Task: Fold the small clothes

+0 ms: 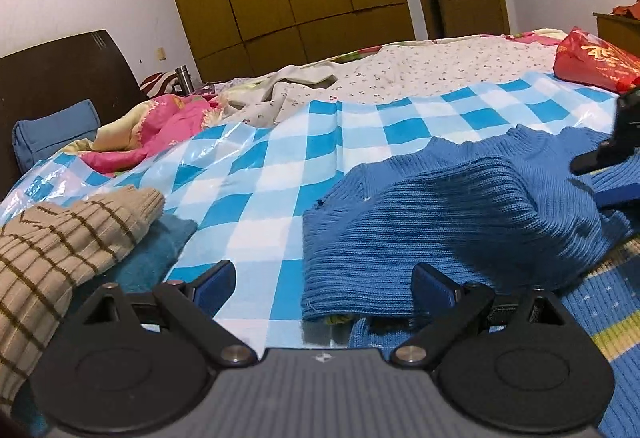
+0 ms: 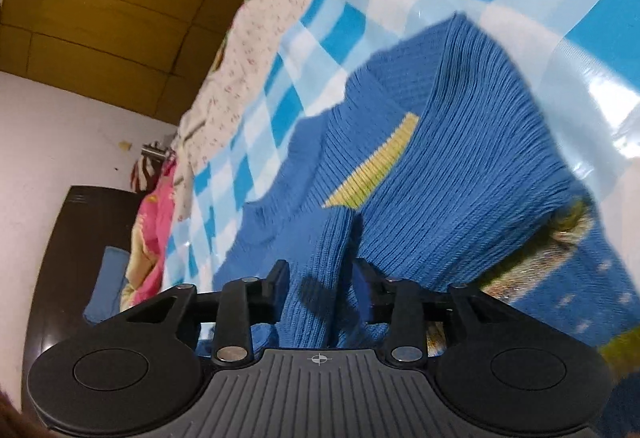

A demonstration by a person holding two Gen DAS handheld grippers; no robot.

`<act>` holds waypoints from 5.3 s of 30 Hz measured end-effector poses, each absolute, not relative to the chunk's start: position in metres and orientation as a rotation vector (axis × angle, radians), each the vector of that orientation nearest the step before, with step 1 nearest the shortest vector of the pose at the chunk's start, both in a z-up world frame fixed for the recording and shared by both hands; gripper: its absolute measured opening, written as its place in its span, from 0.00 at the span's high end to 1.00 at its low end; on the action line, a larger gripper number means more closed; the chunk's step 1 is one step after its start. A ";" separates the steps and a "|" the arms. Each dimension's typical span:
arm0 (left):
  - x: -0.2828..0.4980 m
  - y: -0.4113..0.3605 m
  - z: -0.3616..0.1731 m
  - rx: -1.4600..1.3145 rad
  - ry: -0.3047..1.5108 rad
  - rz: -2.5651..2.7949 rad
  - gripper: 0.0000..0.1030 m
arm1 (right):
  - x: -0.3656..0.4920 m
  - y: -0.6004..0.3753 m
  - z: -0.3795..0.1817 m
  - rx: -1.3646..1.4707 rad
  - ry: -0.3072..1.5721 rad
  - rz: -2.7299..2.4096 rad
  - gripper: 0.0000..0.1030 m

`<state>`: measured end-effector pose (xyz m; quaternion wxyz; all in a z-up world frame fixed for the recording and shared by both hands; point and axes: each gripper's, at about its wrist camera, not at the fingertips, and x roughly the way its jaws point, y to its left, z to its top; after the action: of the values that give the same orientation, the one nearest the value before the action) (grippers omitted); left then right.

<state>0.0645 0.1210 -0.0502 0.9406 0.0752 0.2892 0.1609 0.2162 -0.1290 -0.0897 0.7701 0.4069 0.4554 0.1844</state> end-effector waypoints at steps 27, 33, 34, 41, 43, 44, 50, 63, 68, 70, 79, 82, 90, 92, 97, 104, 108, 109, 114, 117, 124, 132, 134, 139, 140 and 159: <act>0.102 0.128 -0.060 0.232 0.671 0.388 0.00 | 0.181 -0.178 -0.063 0.736 0.862 0.228 0.87; 0.101 0.134 -0.055 0.199 0.661 0.397 0.00 | 0.190 -0.177 -0.044 0.658 0.811 0.188 0.87; 0.102 0.133 -0.057 0.223 0.665 0.402 0.00 | 0.192 -0.175 -0.044 0.642 0.814 0.177 0.87; 0.095 0.141 -0.057 0.242 0.663 0.414 0.00 | 0.183 -0.165 -0.041 0.479 0.833 0.129 0.80; 0.090 0.145 -0.054 0.228 0.656 0.416 0.00 | 0.171 -0.163 -0.034 0.409 0.814 0.127 0.79; 0.088 0.146 -0.052 0.222 0.651 0.418 0.00 | 0.165 -0.161 -0.031 0.371 0.802 0.127 0.79; 0.076 0.153 -0.037 0.196 0.612 0.412 0.00 | 0.139 -0.136 -0.008 0.151 0.697 0.177 0.79; 0.096 0.133 -0.064 0.296 0.682 0.302 0.00 | 0.189 -0.125 -0.046 -0.006 0.863 0.217 0.86; 0.091 0.134 -0.055 0.308 0.673 0.300 0.00 | 0.185 -0.125 -0.031 -0.061 0.818 0.206 0.78; 0.086 0.131 -0.048 0.310 0.645 0.291 0.00 | 0.181 -0.122 -0.023 -0.057 0.792 0.252 0.77; 0.074 0.104 -0.046 0.415 0.583 0.151 0.00 | 0.135 -0.075 -0.013 -0.241 0.691 0.573 0.78; 0.072 0.094 -0.051 0.478 0.569 0.123 0.00 | 0.130 -0.050 -0.025 -0.343 0.693 0.645 0.78; 0.076 0.088 -0.058 0.565 0.579 0.050 0.04 | 0.125 -0.012 -0.055 -0.615 0.661 0.730 0.78; 0.070 0.086 -0.059 0.606 0.562 0.028 0.04 | 0.122 -0.009 -0.056 -0.663 0.631 0.736 0.78; 0.076 0.080 -0.064 0.654 0.557 0.024 0.05 | 0.134 -0.006 -0.056 -0.621 0.655 0.708 0.80; 0.087 0.093 -0.057 0.569 0.587 0.032 0.38 | 0.137 -0.020 -0.034 -0.489 0.685 0.687 1.00; 0.087 0.097 -0.061 0.581 0.594 0.058 0.42 | 0.132 -0.022 -0.037 -0.539 0.648 0.677 1.00; 0.087 0.097 -0.062 0.584 0.596 0.055 0.43 | 0.131 -0.021 -0.041 -0.562 0.638 0.672 0.99; 0.089 0.096 -0.061 0.570 0.599 0.051 0.48 | 0.130 -0.012 -0.053 -0.635 0.624 0.693 0.89; 0.092 0.099 -0.058 0.543 0.602 0.045 0.52 | 0.130 -0.004 -0.058 -0.688 0.593 0.692 0.83; 0.090 0.108 -0.053 0.458 0.626 0.000 0.72 | 0.138 -0.003 -0.060 -0.678 0.611 0.695 0.83; 0.078 0.115 -0.043 0.430 0.599 -0.003 0.77 | 0.130 -0.016 -0.031 -0.541 0.637 0.695 1.00; 0.073 0.117 -0.044 0.435 0.608 -0.005 0.77 | 0.122 -0.020 -0.025 -0.526 0.637 0.713 1.00; 0.070 0.116 -0.065 0.507 0.671 0.000 0.77 | 0.123 -0.015 -0.049 -0.568 0.704 0.710 0.97; 0.068 0.115 -0.063 0.511 0.669 -0.003 0.77 | 0.125 -0.015 -0.052 -0.550 0.719 0.708 0.97; 0.077 0.085 -0.048 0.404 0.615 -0.063 0.75 | 0.192 -0.149 -0.038 0.002 0.741 0.258 0.72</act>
<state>0.0767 0.0855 -0.0476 0.9326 0.1973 0.3007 -0.0306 0.1924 -0.1494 -0.0384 0.9240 0.0007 0.3611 0.1258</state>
